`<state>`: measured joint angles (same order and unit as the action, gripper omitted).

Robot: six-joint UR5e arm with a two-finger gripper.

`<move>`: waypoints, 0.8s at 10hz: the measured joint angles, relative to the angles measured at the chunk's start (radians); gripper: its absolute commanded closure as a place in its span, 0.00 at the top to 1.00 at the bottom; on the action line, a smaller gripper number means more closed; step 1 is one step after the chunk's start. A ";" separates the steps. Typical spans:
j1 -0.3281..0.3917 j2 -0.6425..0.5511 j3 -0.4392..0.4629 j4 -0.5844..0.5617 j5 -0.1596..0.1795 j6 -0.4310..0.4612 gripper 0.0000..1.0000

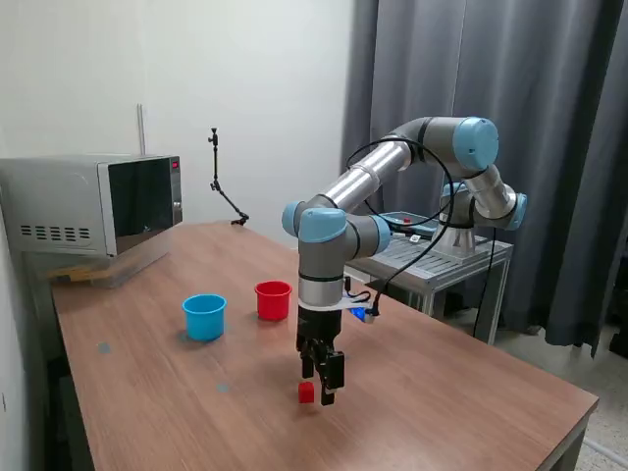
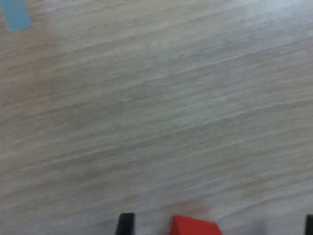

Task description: Place red objects in the red bin, and blue objects in the blue bin.

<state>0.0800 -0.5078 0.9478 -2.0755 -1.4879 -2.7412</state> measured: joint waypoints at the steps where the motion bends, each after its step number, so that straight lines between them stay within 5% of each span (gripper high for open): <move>1: 0.001 0.000 0.000 0.000 0.000 0.001 0.00; 7: 0.001 0.000 -0.003 0.000 0.000 0.008 0.00; 8: 0.001 0.000 -0.004 0.000 -0.001 0.008 1.00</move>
<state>0.0813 -0.5077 0.9437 -2.0759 -1.4889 -2.7336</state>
